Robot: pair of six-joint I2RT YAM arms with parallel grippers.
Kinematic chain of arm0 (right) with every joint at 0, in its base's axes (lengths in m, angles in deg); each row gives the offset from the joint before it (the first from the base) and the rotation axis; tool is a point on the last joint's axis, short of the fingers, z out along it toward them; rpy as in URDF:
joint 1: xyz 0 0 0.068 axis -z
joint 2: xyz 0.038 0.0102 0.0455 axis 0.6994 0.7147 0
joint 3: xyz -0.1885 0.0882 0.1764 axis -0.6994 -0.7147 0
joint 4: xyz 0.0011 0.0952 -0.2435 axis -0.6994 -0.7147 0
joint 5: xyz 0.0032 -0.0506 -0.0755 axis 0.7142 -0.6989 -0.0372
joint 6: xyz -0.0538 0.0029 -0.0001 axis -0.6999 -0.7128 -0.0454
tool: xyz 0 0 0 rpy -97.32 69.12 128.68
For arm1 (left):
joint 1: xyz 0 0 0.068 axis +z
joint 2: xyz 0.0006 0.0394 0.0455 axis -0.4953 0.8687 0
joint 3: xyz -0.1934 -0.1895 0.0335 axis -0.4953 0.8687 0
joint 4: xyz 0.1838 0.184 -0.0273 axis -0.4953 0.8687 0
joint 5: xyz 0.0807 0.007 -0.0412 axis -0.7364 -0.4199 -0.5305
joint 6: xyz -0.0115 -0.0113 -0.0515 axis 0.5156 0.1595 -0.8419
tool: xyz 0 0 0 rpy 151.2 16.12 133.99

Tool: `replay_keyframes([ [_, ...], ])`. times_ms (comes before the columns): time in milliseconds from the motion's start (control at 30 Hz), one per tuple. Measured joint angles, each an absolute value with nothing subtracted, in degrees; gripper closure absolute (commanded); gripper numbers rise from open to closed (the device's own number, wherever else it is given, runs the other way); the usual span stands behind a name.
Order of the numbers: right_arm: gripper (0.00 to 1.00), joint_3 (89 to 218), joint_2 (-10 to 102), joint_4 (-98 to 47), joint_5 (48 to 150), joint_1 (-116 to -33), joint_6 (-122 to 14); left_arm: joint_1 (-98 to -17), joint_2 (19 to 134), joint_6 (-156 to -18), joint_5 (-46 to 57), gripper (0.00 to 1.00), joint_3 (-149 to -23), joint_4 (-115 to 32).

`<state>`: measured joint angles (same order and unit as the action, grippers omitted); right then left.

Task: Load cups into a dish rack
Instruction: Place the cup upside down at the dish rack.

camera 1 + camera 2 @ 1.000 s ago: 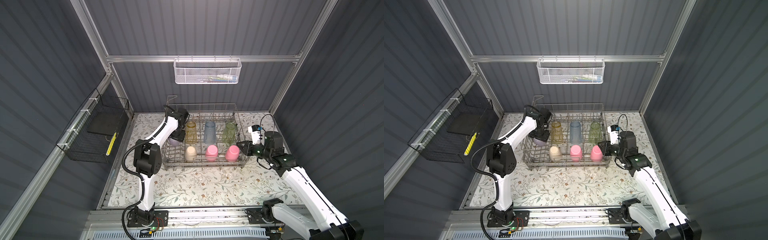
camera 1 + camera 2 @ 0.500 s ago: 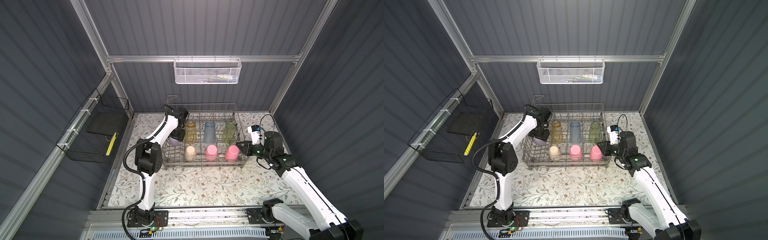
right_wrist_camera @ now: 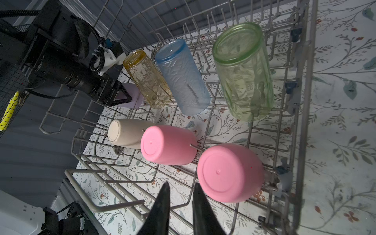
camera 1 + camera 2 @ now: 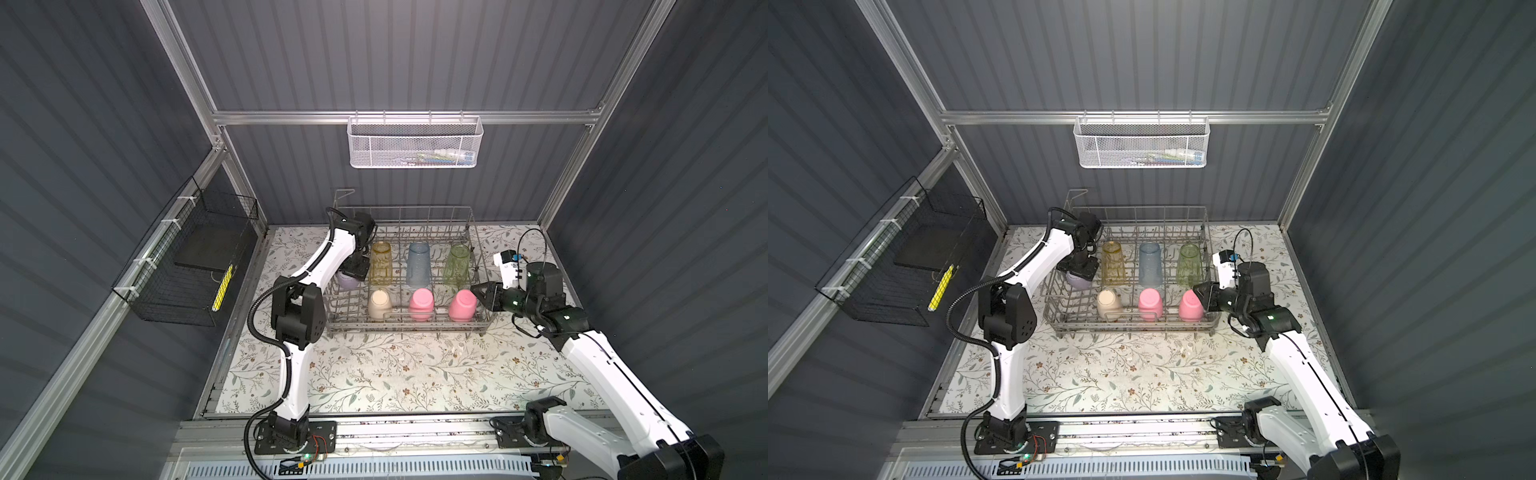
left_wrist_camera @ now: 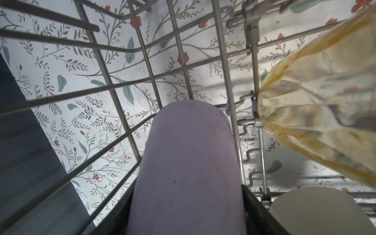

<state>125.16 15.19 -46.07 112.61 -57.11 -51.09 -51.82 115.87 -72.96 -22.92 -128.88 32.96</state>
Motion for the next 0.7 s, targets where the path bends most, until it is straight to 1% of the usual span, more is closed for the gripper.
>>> replay_keyframes([
  [300, 0.76, 125.16, 16.63, -45.46, 113.74, -57.11, -50.83, -51.43, 117.84, -72.31, -22.41, 0.33, -132.51, 35.56],
  [333, 0.76, 125.16, 16.7, -45.37, 113.85, -57.11, -50.81, -51.39, 117.95, -72.24, -22.37, 0.32, -132.68, 35.75],
  [433, 0.76, 125.16, 16.78, -45.09, 114.07, -57.11, -50.81, -51.36, 118.17, -72.11, -22.35, 0.26, -133.12, 36.15],
  [700, 0.76, 125.16, 17.13, -44.39, 114.42, -57.11, -50.57, -51.39, 118.23, -72.09, -22.96, 0.25, -132.77, 35.43],
])
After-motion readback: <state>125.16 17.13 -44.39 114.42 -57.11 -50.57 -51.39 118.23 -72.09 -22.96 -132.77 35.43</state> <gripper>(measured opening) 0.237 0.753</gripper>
